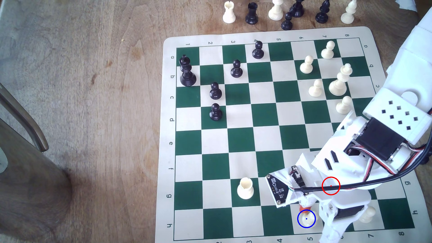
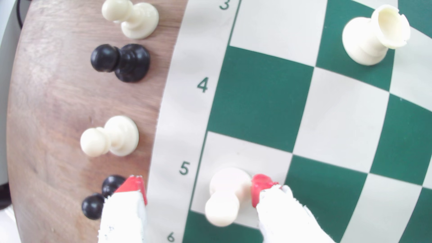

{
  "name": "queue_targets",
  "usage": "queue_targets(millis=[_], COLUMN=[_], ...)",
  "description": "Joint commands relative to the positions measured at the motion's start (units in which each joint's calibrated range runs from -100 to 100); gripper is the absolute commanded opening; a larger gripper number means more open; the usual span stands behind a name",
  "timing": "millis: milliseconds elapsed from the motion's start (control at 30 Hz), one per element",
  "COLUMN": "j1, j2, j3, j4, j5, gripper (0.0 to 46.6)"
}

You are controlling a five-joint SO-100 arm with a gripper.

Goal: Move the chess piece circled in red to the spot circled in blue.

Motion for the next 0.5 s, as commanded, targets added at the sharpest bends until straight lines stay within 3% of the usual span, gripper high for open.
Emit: queue_targets(millis=[0, 467], j1=[0.44, 7.79], j2=[-4.99, -22.3], j3=[-0.72, 3.09], j4=[0.22, 5.55], j5=[0.0, 1.07], gripper=[25.7, 25.4])
